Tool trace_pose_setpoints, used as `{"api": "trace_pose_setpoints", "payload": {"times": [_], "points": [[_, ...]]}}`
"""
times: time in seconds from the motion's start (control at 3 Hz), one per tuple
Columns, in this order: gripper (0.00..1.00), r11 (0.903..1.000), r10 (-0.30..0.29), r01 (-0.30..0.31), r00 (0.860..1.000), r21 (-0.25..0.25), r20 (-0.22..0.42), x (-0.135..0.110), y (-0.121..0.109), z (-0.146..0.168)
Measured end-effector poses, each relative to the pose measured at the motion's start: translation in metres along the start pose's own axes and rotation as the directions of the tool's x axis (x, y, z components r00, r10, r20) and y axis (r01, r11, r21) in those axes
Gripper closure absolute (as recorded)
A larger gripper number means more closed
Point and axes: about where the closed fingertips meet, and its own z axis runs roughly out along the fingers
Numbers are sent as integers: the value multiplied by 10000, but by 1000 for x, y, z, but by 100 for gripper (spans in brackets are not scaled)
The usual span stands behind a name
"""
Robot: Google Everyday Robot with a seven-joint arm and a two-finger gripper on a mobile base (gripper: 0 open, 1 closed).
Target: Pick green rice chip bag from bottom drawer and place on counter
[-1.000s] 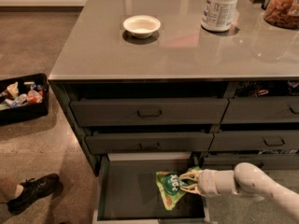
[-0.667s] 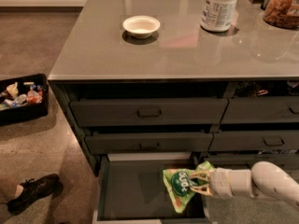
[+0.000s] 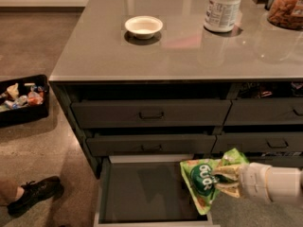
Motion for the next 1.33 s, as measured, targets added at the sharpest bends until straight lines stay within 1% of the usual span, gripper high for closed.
{"api": "trace_pose_setpoints", "payload": {"times": [0.33,0.67,1.0,1.33], "points": [[100,9924,-1075,1131,9886,493,-1052,-43,-53,-55],[100,9883,-1383,1459,9805,453,-1398,-54,-64,-66],[100,9884,-1375,1450,9808,455,-1384,-53,-64,-66],[100,9795,-1756,1899,9682,665,-1783,-64,-77,-75]]}}
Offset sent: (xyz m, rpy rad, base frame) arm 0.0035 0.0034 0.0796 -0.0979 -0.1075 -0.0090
